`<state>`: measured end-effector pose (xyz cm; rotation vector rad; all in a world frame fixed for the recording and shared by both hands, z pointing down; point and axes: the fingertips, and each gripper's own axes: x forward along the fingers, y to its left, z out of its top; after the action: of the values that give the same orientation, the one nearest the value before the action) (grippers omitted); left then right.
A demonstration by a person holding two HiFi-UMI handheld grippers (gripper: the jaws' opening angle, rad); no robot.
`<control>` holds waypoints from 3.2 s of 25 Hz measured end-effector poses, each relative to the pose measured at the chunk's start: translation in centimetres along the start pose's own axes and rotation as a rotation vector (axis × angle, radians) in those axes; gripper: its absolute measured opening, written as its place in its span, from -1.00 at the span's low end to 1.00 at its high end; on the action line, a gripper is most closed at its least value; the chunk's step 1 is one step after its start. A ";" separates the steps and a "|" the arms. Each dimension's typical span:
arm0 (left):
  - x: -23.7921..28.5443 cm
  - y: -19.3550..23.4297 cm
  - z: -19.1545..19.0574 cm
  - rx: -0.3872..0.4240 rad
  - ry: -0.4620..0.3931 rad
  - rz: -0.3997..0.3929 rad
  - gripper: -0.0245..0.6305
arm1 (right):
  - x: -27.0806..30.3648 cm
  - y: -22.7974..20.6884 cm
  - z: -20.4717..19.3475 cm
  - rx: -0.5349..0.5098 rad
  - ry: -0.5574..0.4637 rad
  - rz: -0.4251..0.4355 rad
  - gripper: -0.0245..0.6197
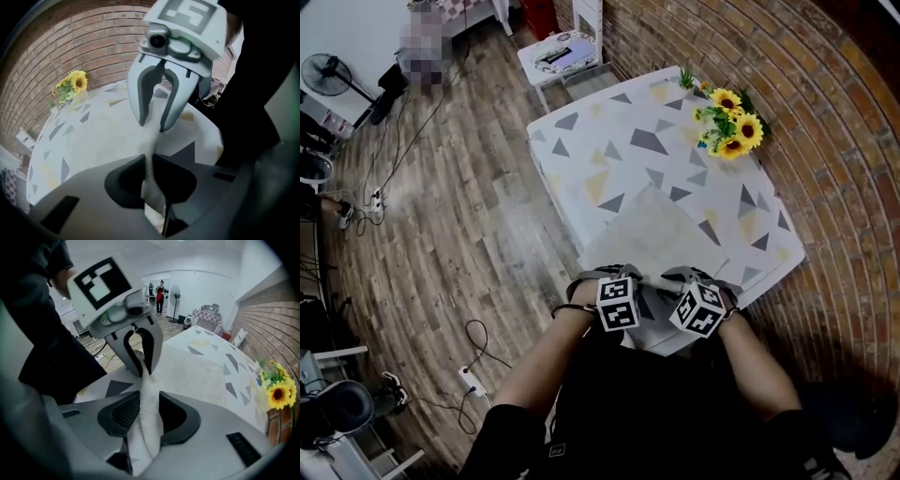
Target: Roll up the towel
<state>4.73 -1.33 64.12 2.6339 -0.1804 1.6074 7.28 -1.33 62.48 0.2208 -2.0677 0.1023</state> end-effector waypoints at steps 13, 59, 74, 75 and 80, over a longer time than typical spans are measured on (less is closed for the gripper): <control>-0.6 2.8 -0.7 -0.080 -0.023 -0.008 -0.46 | 1.0 -2.7 -1.0 0.004 0.068 -0.048 -0.74; -1.2 10.9 -1.4 -0.041 0.005 0.191 -0.28 | 1.0 -13.3 2.4 0.064 0.072 -0.260 -0.42; -1.8 13.1 -1.9 0.045 0.013 0.108 -0.20 | 3.6 -11.7 0.3 -0.009 0.169 -0.156 -0.44; -1.8 12.6 -1.9 0.060 0.022 0.101 -0.16 | 3.6 -11.5 0.2 -0.006 0.166 -0.155 -0.49; -2.0 10.0 -1.9 0.079 0.056 0.117 -0.11 | 3.0 -9.0 -0.4 0.002 0.147 -0.140 -0.64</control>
<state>0.94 -10.95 63.03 2.6787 -0.2796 1.7571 8.00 -10.40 65.15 0.3481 -1.9002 0.0337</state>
